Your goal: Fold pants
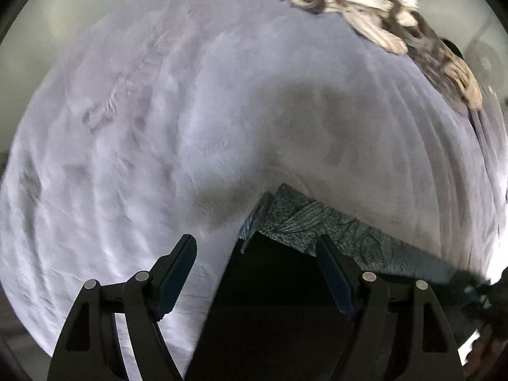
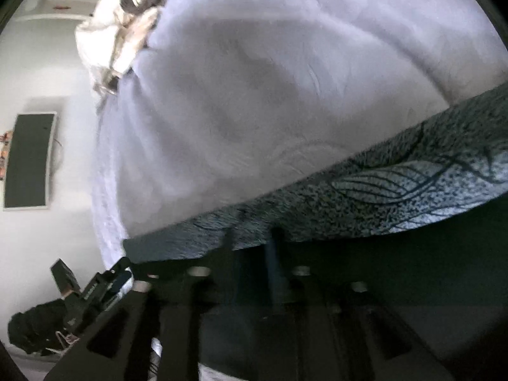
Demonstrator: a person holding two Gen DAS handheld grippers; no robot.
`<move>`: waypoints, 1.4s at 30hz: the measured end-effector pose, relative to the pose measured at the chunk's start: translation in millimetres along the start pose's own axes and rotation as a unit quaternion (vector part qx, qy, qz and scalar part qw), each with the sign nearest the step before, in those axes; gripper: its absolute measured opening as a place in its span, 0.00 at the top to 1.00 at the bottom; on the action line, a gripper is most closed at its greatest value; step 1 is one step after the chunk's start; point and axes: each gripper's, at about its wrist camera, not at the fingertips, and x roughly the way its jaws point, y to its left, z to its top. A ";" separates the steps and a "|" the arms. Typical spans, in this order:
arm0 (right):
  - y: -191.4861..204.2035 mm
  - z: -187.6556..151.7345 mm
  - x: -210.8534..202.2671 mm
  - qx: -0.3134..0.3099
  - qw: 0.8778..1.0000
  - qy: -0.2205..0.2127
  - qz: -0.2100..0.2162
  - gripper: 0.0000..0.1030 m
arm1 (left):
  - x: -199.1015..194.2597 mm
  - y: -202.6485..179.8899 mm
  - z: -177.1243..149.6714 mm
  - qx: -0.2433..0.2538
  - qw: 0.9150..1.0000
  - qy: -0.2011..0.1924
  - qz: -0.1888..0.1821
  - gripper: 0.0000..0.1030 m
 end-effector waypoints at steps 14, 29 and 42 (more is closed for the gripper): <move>-199.9 -88.1 -216.3 0.216 0.966 -0.144 -0.013 0.32 | -26.8 -268.6 -113.6 0.219 0.961 0.085 -0.148 0.24; -376.7 -95.2 -287.9 0.258 0.959 -0.093 0.074 0.45 | 30.4 -489.8 -212.4 0.290 0.927 0.172 -0.165 0.24; -348.3 46.4 -333.7 0.210 0.960 -0.164 0.084 0.46 | 37.2 -547.7 -148.3 0.266 0.949 0.103 -0.137 0.24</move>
